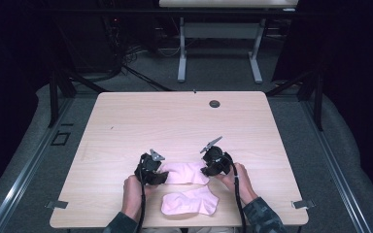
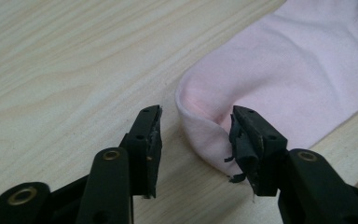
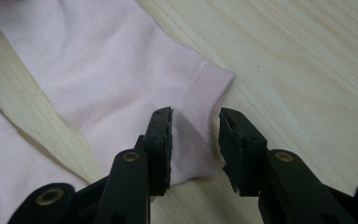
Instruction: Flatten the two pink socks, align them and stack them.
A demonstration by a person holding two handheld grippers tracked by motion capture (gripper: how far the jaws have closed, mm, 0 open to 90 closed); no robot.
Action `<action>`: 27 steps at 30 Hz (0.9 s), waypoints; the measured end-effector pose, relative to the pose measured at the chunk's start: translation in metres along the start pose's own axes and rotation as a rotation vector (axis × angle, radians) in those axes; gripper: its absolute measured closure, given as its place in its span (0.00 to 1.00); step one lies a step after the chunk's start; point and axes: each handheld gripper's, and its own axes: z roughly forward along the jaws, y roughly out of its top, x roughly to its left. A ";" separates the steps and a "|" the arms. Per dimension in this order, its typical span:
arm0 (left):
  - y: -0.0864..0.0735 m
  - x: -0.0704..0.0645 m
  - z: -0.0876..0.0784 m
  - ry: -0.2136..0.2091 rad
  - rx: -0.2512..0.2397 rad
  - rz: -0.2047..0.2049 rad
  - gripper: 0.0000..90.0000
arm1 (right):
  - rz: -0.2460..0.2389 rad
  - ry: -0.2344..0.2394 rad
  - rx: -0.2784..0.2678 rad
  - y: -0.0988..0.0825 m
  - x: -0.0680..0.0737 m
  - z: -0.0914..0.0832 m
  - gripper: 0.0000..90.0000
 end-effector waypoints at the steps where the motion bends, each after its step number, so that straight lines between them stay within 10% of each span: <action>1: -0.001 0.000 0.001 -0.004 0.002 -0.003 0.63 | -0.004 -0.009 0.006 0.000 0.001 0.001 0.73; 27: -0.004 0.004 -0.001 -0.020 -0.013 0.000 0.94 | 0.032 0.049 -0.040 -0.007 0.001 0.001 0.93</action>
